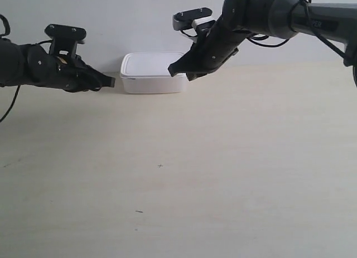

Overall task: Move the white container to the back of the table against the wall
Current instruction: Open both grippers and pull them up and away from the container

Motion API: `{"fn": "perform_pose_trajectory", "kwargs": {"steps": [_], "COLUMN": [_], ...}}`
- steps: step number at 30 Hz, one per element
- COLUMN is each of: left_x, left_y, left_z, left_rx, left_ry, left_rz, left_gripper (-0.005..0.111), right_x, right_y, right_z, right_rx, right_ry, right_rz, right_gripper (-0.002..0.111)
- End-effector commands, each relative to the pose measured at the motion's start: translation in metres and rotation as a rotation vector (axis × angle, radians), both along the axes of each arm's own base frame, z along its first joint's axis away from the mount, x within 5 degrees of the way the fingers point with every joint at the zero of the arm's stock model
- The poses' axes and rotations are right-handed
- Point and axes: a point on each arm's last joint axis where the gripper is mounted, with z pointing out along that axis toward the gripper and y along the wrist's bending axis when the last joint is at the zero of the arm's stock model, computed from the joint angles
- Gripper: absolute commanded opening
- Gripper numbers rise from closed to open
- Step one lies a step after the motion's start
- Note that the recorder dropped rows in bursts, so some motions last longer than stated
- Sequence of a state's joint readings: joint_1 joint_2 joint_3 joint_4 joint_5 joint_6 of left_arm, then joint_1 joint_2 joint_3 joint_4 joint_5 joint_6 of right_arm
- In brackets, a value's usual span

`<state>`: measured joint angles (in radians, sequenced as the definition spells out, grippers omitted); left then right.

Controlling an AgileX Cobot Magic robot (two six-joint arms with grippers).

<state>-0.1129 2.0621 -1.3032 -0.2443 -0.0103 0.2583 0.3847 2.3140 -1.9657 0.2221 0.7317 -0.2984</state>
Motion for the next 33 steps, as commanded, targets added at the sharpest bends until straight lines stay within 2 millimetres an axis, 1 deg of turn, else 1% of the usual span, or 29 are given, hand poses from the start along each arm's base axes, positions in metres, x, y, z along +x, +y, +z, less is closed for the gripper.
{"fn": "perform_pose_trajectory", "kwargs": {"steps": [1, 4, 7, 10, 14, 22, 26, 29, 30, 33], "left_x": [-0.008, -0.011, -0.011, -0.012, -0.014, -0.022, -0.034, -0.048, -0.054, -0.069], "left_y": [0.001, 0.002, 0.002, 0.001, 0.001, -0.004, -0.006, -0.003, -0.003, 0.000], "left_z": [0.015, 0.022, 0.029, 0.033, 0.039, 0.052, 0.060, 0.061, 0.061, 0.060], "left_rx": [-0.001, -0.002, -0.004, -0.008, -0.016, -0.023, -0.027, -0.032, -0.031, -0.049], "left_ry": [-0.067, -0.091, -0.105, -0.110, -0.113, -0.114, -0.137, -0.145, -0.139, -0.137], "left_rz": [0.012, 0.014, 0.014, 0.013, 0.014, -0.003, -0.005, 0.006, 0.006, 0.027], "left_gripper": [0.000, 0.000, 0.000, 0.000, 0.000, 0.000, 0.000, 0.000, 0.000, 0.000], "right_x": [-0.007, -0.011, -0.018, -0.026, -0.041, -0.078, -0.095, -0.109, -0.115, -0.134], "right_y": [0.002, 0.003, 0.000, -0.006, -0.017, -0.036, -0.044, -0.050, -0.053, -0.059], "right_z": [0.013, 0.031, 0.049, 0.059, 0.065, 0.062, 0.064, 0.072, 0.079, 0.088], "right_rx": [0.013, 0.050, 0.038, 0.014, 0.024, 0.039, 0.031, 0.039, 0.047, 0.071], "right_ry": [0.030, 0.008, 0.004, 0.023, 0.009, -0.058, -0.070, -0.111, -0.132, -0.139], "right_rz": [0.056, 0.060, 0.075, 0.086, 0.060, 0.002, 0.007, -0.002, -0.006, -0.017], "right_gripper": [0.000, 0.000, 0.000, 0.000, 0.000, 0.000, 0.000, 0.000, 0.000, 0.000]}}
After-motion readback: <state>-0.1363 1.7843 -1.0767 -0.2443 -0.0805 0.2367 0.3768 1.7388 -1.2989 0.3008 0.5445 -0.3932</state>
